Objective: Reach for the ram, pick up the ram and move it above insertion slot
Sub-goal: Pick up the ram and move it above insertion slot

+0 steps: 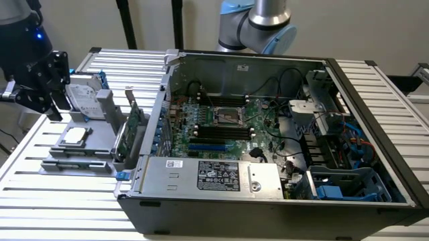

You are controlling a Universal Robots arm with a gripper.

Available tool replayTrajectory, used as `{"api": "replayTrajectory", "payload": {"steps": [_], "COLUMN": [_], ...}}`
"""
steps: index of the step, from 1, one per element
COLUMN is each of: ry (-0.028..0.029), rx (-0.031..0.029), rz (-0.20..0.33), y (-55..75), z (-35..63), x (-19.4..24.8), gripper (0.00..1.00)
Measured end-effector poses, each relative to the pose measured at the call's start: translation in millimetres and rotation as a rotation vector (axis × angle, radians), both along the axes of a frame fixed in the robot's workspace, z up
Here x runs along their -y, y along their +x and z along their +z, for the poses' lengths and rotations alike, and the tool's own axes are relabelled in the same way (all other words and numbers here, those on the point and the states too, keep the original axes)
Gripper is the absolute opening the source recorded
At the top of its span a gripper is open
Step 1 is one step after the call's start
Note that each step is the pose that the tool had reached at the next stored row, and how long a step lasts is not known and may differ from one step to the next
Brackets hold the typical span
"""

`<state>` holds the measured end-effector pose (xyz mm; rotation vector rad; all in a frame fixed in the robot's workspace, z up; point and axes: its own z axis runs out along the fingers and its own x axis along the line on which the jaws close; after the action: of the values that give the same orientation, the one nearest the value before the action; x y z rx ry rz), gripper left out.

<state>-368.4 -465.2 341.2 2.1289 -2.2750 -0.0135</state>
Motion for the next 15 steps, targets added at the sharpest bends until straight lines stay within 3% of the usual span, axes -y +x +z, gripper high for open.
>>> {"api": "replayTrajectory", "payload": {"steps": [15], "ry": [0.0012], "rx": [0.0000], "rz": [0.068], "y": [-0.3], "z": [-27.3], "x": [4.2], "gripper": [0.36]}}
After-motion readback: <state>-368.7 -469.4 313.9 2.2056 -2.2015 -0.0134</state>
